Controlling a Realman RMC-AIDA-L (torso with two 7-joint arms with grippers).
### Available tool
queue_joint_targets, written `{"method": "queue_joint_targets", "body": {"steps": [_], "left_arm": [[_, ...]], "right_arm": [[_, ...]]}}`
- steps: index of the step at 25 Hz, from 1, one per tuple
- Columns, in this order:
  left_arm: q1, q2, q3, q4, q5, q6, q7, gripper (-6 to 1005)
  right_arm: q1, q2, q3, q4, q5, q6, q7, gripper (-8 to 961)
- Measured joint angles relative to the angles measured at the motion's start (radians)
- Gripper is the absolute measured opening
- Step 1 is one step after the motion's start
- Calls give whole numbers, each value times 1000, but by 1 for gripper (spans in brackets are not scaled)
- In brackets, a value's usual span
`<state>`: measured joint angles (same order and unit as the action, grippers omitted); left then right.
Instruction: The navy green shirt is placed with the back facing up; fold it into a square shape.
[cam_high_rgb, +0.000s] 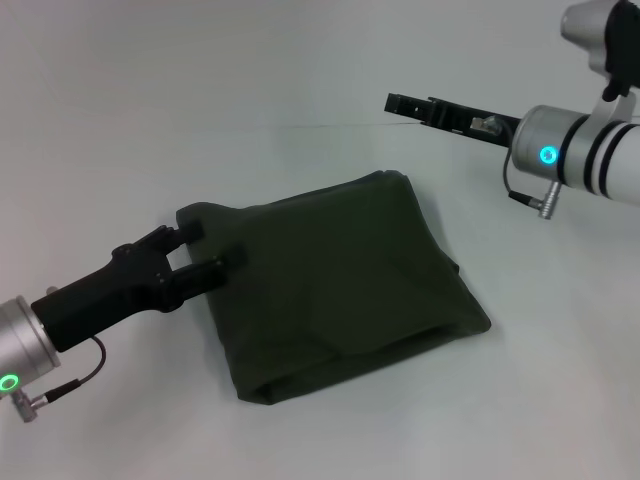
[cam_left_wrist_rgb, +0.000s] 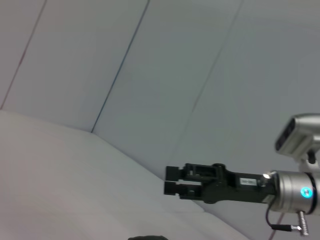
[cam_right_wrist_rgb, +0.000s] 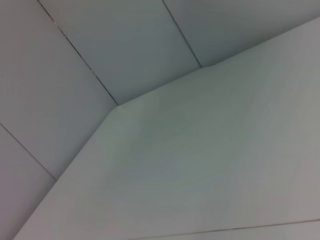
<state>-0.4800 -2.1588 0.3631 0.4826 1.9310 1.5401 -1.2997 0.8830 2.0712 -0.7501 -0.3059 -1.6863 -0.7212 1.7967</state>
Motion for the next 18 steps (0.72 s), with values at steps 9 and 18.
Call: {"method": "queue_joint_targets", "body": {"steps": [9,18], "left_arm": [[-4,-2,-32,-22,0,-21,-30,937],[-5,-2,-32,-22,0,-38,-34,936]], "right_arm": [[-51,-42,-60,-22,-107,-131,139,711],[-125,-114,-66,-54,-251,-391,298,710]]}}
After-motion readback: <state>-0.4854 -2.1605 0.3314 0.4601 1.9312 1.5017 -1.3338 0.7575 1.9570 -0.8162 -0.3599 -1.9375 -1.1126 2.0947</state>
